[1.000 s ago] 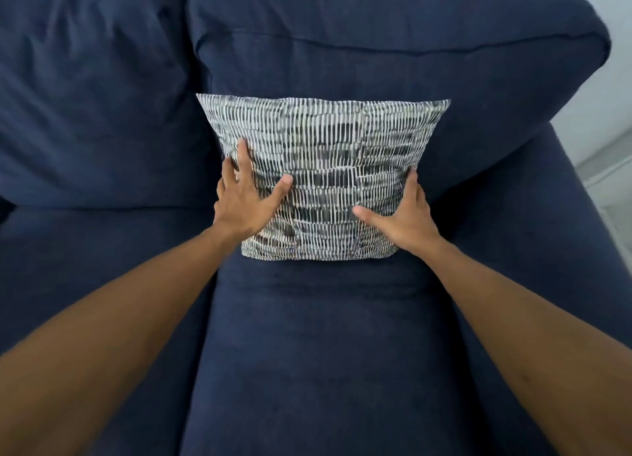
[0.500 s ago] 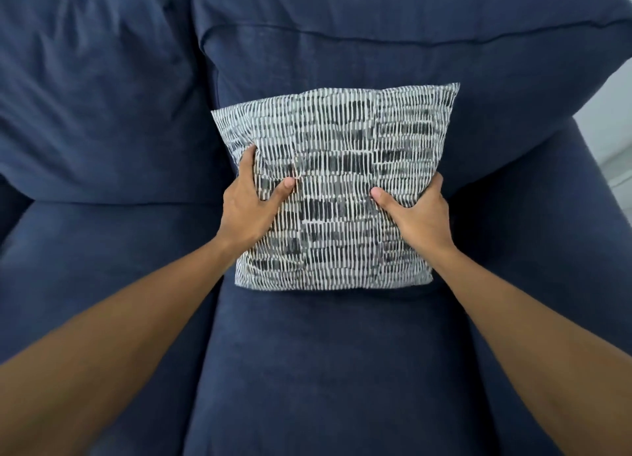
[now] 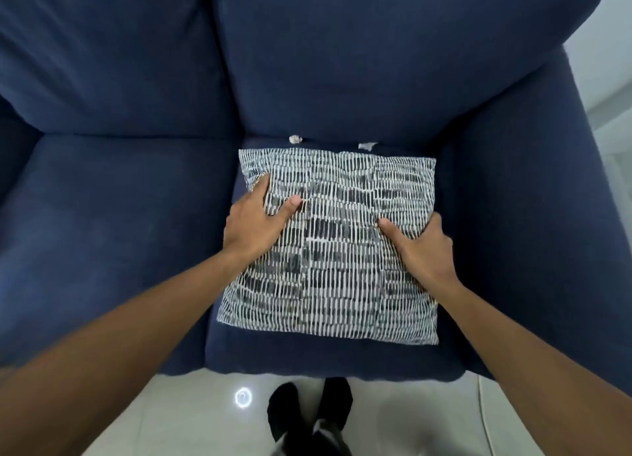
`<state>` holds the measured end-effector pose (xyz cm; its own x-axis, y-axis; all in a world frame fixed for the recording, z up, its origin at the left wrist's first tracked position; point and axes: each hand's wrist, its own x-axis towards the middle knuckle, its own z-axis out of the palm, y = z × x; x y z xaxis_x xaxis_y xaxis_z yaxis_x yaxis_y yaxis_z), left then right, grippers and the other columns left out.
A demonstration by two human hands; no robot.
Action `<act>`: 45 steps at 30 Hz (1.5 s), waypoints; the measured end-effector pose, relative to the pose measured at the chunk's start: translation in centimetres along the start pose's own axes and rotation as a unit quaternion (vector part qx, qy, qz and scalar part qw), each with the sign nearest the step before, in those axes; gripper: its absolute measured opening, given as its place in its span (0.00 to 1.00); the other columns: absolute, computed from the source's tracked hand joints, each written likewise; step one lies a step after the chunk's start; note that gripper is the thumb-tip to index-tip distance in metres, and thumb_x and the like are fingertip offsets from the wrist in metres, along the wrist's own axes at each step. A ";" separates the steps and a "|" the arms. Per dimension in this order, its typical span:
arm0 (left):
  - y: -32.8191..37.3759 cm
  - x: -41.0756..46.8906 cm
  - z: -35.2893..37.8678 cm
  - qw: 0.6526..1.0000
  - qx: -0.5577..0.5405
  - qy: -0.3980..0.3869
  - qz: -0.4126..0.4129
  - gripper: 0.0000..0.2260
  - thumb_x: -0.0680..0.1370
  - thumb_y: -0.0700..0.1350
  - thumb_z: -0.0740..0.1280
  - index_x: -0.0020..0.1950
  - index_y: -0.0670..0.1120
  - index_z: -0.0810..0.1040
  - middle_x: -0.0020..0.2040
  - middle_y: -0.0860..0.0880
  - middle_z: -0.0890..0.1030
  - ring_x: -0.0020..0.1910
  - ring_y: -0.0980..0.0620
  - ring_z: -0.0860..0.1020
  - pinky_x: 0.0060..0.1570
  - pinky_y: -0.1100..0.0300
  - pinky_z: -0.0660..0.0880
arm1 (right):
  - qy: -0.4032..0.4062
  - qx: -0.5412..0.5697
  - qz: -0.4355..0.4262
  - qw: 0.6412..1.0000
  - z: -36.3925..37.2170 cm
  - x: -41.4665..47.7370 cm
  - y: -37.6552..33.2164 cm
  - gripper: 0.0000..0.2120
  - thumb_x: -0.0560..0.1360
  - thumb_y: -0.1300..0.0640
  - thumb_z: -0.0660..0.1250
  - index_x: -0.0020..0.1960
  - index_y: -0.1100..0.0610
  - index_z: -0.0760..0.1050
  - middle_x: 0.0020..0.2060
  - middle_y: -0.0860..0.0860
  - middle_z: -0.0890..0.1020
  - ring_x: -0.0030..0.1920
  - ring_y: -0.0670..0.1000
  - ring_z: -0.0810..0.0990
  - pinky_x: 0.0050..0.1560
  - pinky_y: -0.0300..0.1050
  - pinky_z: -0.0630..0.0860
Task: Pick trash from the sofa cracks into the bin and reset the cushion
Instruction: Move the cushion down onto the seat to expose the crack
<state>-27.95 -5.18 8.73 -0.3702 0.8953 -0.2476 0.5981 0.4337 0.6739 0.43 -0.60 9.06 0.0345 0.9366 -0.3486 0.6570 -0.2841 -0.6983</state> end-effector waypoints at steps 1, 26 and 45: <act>-0.7 -0.9 0.5 1.000 0.006 -0.004 -0.008 0.42 0.72 0.75 0.58 0.79 0.52 0.56 0.77 0.47 0.65 0.75 0.44 0.64 0.70 0.42 0.66 | -0.006 -0.007 0.010 1.000 0.4 -1.0 1.0 0.41 0.66 0.27 0.70 0.65 0.55 0.66 0.55 0.50 0.79 0.55 0.55 0.80 0.55 0.54 0.79; -5.8 -3.9 3.4 0.972 0.232 -0.044 0.016 0.38 0.73 0.76 0.44 0.79 0.58 0.46 0.81 0.46 0.45 0.78 0.42 0.43 0.73 0.36 0.51 | -0.046 -0.245 0.012 0.968 2.7 -3.3 6.1 0.55 0.65 0.16 0.48 0.81 0.47 0.40 0.80 0.56 0.54 0.79 0.60 0.52 0.74 0.68 0.57; 5.9 5.4 -3.8 0.932 0.347 -0.028 0.097 0.40 0.72 0.76 0.40 0.79 0.57 0.41 0.79 0.46 0.34 0.76 0.43 0.31 0.74 0.38 0.37 | 0.020 -0.377 -0.142 0.915 -3.2 7.6 -7.7 0.55 0.65 0.16 0.44 0.81 0.47 0.43 0.81 0.56 0.52 0.80 0.60 0.47 0.76 0.69 0.47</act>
<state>-29.07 1.87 14.00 -0.1815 0.9593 -0.2162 0.9730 0.2071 0.1019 -1.96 9.39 13.80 -0.2007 0.9617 -0.1867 0.9760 0.1798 -0.1232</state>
